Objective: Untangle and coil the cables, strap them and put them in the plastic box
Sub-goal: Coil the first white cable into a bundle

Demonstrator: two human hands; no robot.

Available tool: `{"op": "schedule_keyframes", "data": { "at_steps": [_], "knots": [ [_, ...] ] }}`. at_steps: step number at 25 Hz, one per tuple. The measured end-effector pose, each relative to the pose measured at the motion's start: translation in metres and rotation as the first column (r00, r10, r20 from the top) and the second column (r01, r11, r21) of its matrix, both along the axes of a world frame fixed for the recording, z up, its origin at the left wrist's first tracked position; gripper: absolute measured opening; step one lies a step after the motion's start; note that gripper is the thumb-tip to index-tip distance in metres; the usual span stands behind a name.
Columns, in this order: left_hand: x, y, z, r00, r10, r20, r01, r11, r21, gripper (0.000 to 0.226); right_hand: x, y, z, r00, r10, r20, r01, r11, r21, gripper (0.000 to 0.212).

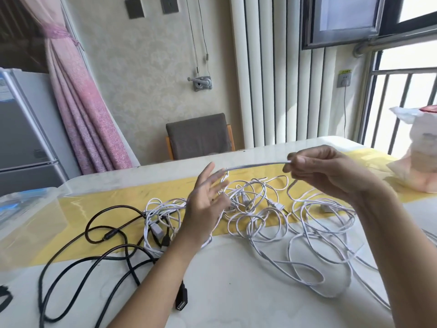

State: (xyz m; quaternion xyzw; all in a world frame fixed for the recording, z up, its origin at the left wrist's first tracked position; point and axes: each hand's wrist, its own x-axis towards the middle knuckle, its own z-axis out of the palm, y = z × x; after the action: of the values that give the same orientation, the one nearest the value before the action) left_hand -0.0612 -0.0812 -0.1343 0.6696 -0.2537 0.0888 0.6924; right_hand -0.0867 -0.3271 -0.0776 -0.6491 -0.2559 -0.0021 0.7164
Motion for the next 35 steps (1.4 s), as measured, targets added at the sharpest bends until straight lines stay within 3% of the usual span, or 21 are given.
{"op": "schedule_keyframes", "data": {
  "at_steps": [1, 3, 6, 8, 9, 10, 11, 12, 14, 15, 16, 18, 19, 20, 22, 24, 27, 29, 32, 34, 35],
  "knots": [
    [0.000, 0.006, 0.005, 0.968, -0.183, -0.171, 0.136, 0.958, -0.251, 0.081, 0.002, -0.007, 0.000, 0.989, -0.145, -0.004, 0.144, 0.989, -0.023, 0.040],
    [0.000, 0.027, 0.016, 0.860, -0.465, -0.209, 0.225, 0.715, -0.662, 0.078, 0.007, -0.015, -0.003, 0.891, -0.453, 0.031, 0.453, 0.883, -0.118, 0.033],
    [0.006, 0.058, 0.024, 0.863, -0.474, -0.176, 0.047, 0.421, -0.906, 0.013, 0.013, -0.030, -0.008, 0.520, -0.853, 0.043, 0.846, 0.508, -0.160, 0.014],
    [0.011, 0.069, 0.022, 0.872, -0.403, -0.277, -0.119, 0.374, -0.920, 0.022, 0.016, -0.043, -0.017, 0.290, -0.954, 0.080, 0.923, 0.256, -0.287, 0.016],
    [0.014, 0.071, 0.022, 0.873, -0.367, -0.321, -0.162, 0.402, -0.901, 0.029, 0.018, -0.043, -0.021, 0.228, -0.955, 0.190, 0.907, 0.138, -0.398, 0.020],
    [0.013, 0.066, 0.024, 0.871, -0.322, -0.372, -0.189, 0.479, -0.857, 0.034, 0.021, -0.038, -0.024, 0.230, -0.914, 0.333, 0.877, 0.047, -0.478, 0.029],
    [0.012, 0.058, 0.023, 0.875, -0.270, -0.402, -0.186, 0.581, -0.793, 0.037, 0.023, -0.027, -0.024, 0.282, -0.850, 0.445, 0.870, 0.031, -0.492, 0.039],
    [0.007, 0.046, 0.024, 0.874, -0.248, -0.418, -0.156, 0.671, -0.725, 0.038, 0.023, -0.008, -0.020, 0.370, -0.779, 0.506, 0.877, 0.112, -0.468, 0.046],
    [0.001, 0.027, 0.022, 0.891, -0.180, -0.417, -0.092, 0.828, -0.554, 0.043, 0.012, 0.042, -0.011, 0.661, -0.592, 0.460, 0.749, 0.497, -0.438, 0.042],
    [0.000, 0.022, 0.018, 0.924, -0.108, -0.367, -0.058, 0.908, -0.414, 0.047, 0.002, 0.072, -0.008, 0.809, -0.456, 0.371, 0.586, 0.667, -0.460, 0.031],
    [0.000, 0.019, 0.012, 0.957, -0.049, -0.286, -0.021, 0.971, -0.237, 0.052, -0.006, 0.094, -0.011, 0.918, -0.314, 0.243, 0.396, 0.773, -0.495, 0.022],
    [0.000, 0.018, 0.005, 0.979, -0.030, -0.203, 0.037, 0.999, 0.026, 0.059, -0.017, 0.122, -0.018, 0.994, -0.107, 0.027, 0.103, 0.819, -0.564, 0.036],
    [0.002, 0.019, 0.004, 0.971, -0.045, -0.234, 0.057, 0.997, 0.043, 0.058, -0.017, 0.125, -0.024, 0.999, -0.036, -0.028, 0.013, 0.812, -0.584, 0.036],
    [0.000, 0.020, 0.006, 0.959, -0.079, -0.273, 0.078, 0.997, -0.012, 0.053, -0.017, 0.124, -0.023, 0.999, -0.010, -0.036, -0.012, 0.822, -0.569, 0.033],
    [-0.004, 0.022, 0.013, 0.894, -0.240, -0.378, 0.101, 0.931, -0.352, 0.037, -0.011, 0.112, -0.016, 0.994, -0.106, 0.005, 0.097, 0.882, -0.461, 0.037],
    [-0.001, 0.029, 0.018, 0.828, -0.421, -0.369, 0.054, 0.716, -0.696, 0.028, -0.005, 0.091, -0.001, 0.955, -0.296, 0.024, 0.292, 0.921, -0.256, 0.038],
    [0.008, 0.057, 0.023, 0.860, -0.438, -0.263, 0.008, 0.526, -0.851, 0.054, 0.006, 0.041, 0.010, 0.815, -0.579, -0.015, 0.579, 0.815, 0.025, 0.037],
    [0.009, 0.069, 0.030, 0.880, -0.432, -0.195, 0.029, 0.459, -0.888, 0.043, 0.011, 0.006, 0.010, 0.689, -0.713, -0.131, 0.725, 0.671, 0.156, 0.037],
    [0.008, 0.070, 0.037, 0.907, -0.337, -0.254, -0.062, 0.487, -0.871, 0.011, 0.017, -0.031, 0.000, 0.414, -0.895, -0.167, 0.909, 0.416, 0.026, 0.031],
    [0.013, 0.072, 0.034, 0.928, -0.164, -0.333, -0.207, 0.518, -0.830, 0.026, 0.022, -0.040, -0.012, 0.274, -0.960, -0.053, 0.928, 0.278, -0.246, 0.028],
    [0.016, 0.075, 0.033, 0.937, -0.084, -0.340, -0.250, 0.519, -0.818, 0.031, 0.026, -0.041, -0.019, 0.251, -0.967, 0.038, 0.893, 0.216, -0.395, 0.028]
  ]
}}
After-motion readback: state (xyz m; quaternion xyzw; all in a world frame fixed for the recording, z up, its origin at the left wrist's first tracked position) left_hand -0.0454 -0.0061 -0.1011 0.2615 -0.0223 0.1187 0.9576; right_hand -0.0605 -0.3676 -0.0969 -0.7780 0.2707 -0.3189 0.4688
